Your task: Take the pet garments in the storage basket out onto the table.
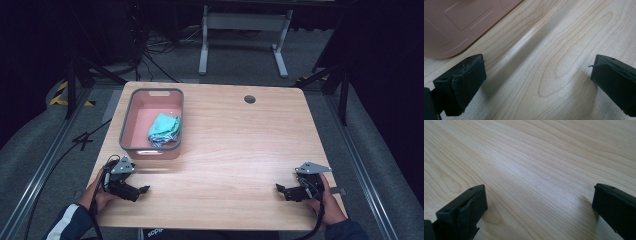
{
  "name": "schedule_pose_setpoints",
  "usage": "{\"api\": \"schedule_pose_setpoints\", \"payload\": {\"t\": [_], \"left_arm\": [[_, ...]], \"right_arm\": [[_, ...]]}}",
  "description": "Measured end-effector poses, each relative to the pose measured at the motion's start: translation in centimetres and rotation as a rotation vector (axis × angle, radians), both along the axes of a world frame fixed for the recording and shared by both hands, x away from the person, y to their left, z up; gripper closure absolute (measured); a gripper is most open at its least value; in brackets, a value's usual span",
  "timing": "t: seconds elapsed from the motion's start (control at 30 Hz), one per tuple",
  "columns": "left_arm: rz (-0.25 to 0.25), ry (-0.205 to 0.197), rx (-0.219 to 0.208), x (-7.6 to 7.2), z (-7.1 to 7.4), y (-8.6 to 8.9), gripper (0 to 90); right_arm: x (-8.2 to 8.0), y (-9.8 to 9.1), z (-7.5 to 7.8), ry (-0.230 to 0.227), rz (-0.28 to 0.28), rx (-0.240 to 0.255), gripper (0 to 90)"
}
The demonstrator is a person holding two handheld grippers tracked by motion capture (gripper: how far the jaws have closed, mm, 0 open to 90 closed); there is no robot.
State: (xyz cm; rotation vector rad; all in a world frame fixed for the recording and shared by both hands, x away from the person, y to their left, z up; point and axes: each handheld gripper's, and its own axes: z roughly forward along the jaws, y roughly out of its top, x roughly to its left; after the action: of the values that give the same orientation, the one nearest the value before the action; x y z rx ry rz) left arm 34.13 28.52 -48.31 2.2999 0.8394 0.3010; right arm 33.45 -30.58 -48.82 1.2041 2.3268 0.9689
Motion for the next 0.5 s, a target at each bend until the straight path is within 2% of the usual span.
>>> {"api": "schedule_pose_setpoints", "payload": {"t": [0.03, 0.27, 0.37, 0.43, 0.5], "left_arm": [[0.006, 0.001, -0.011, -0.05, -0.07, -0.04, 0.2], [0.022, -0.003, -0.008, -0.24, -0.01, -0.03, 1.2], [0.025, -0.011, -0.01, -0.62, 0.18, 0.16, 8.0], [0.068, -0.007, -0.011, -0.66, 0.37, 0.12, 13.8], [0.067, 0.003, -0.007, -0.6, 0.46, 0.05, 16.1]], "right_arm": [[0.0, 0.0, 0.0, 0.0, 0.0, -0.001, 0.0], [0.0, 0.0, 0.0, -0.001, 0.0, -0.001, 0.0], [-0.01, 0.0, 0.0, 0.001, -0.001, -0.001, 0.0], [0.0, 0.0, 0.0, 0.0, 0.0, -0.001, 0.0], [-0.01, 0.01, 0.01, 0.001, -0.002, 0.003, 0.0]]}}
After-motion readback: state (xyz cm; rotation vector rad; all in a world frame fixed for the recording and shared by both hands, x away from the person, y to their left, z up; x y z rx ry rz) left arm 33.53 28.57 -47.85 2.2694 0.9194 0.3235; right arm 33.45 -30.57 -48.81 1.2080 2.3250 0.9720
